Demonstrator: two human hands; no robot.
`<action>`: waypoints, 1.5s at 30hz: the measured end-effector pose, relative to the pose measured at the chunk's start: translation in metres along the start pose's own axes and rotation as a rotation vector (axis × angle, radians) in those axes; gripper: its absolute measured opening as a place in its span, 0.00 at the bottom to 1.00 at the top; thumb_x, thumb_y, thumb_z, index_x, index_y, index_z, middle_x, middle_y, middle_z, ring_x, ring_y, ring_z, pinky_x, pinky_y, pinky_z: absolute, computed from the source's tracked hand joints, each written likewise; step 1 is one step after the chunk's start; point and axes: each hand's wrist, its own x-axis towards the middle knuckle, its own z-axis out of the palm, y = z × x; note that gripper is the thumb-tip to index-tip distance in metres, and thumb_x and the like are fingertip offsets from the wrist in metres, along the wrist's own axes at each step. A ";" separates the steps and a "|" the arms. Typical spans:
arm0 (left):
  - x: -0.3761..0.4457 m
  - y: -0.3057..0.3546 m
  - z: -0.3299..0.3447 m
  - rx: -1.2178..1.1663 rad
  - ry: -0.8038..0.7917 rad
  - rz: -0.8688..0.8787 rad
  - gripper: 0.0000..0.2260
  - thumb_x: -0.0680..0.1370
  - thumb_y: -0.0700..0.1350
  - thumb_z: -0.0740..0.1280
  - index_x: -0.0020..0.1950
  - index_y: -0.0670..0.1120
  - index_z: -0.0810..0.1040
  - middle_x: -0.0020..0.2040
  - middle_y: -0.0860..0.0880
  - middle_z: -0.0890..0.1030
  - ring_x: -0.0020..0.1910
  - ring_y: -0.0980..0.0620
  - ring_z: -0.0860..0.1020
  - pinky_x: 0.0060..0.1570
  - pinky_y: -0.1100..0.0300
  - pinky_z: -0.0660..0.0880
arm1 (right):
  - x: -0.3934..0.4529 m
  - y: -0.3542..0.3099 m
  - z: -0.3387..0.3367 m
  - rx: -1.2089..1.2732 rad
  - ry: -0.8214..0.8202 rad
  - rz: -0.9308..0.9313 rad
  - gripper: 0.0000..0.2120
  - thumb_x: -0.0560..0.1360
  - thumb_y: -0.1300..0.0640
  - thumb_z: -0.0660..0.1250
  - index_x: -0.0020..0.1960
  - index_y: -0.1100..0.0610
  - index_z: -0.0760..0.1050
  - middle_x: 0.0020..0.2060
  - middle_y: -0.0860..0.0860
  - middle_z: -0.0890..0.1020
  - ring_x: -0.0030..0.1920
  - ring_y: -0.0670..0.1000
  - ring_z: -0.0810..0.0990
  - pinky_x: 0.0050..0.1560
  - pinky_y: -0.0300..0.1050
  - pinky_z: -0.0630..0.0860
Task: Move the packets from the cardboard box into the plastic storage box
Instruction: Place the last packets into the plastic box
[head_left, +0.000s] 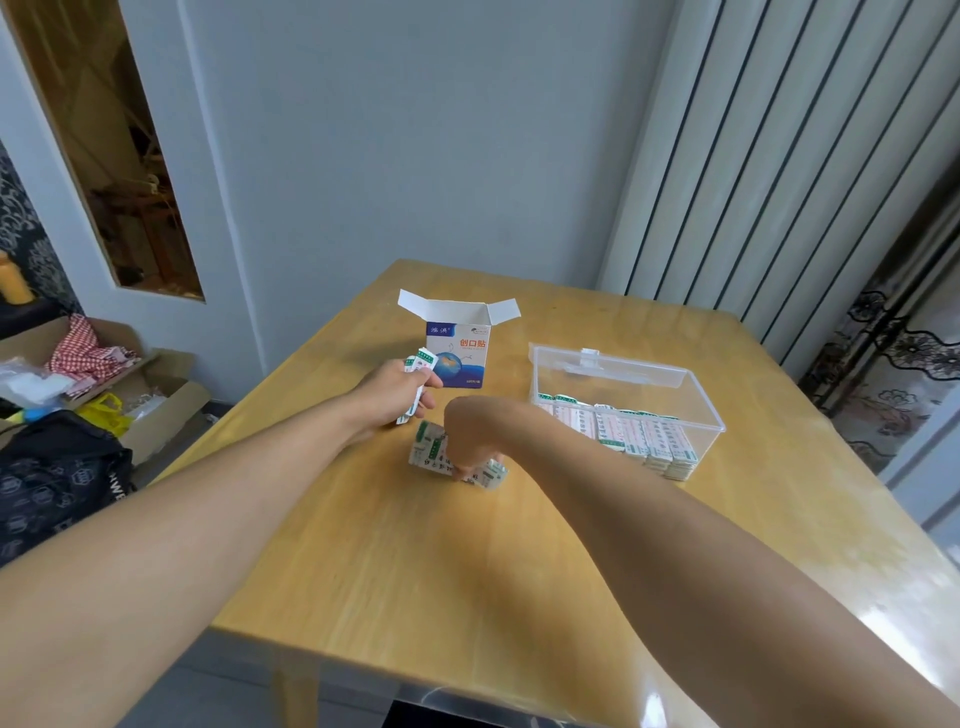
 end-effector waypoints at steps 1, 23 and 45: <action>-0.001 0.000 0.000 -0.005 0.010 0.002 0.14 0.86 0.46 0.56 0.53 0.44 0.80 0.42 0.45 0.80 0.36 0.51 0.77 0.36 0.60 0.73 | -0.001 0.002 0.001 0.009 0.016 0.007 0.26 0.79 0.51 0.71 0.72 0.60 0.72 0.50 0.53 0.80 0.48 0.53 0.78 0.50 0.43 0.75; -0.028 0.119 0.091 -0.816 -0.272 0.077 0.29 0.83 0.67 0.50 0.58 0.48 0.82 0.42 0.45 0.84 0.35 0.48 0.83 0.28 0.59 0.77 | -0.051 0.129 -0.027 1.050 0.859 -0.025 0.15 0.70 0.45 0.79 0.54 0.48 0.86 0.47 0.42 0.87 0.42 0.41 0.85 0.43 0.41 0.82; 0.018 0.122 0.101 -0.477 -0.188 0.122 0.10 0.82 0.48 0.67 0.60 0.44 0.78 0.51 0.47 0.87 0.40 0.40 0.87 0.20 0.63 0.71 | -0.041 0.187 -0.025 1.303 0.850 0.025 0.05 0.70 0.56 0.80 0.42 0.56 0.86 0.38 0.55 0.87 0.37 0.53 0.81 0.41 0.54 0.78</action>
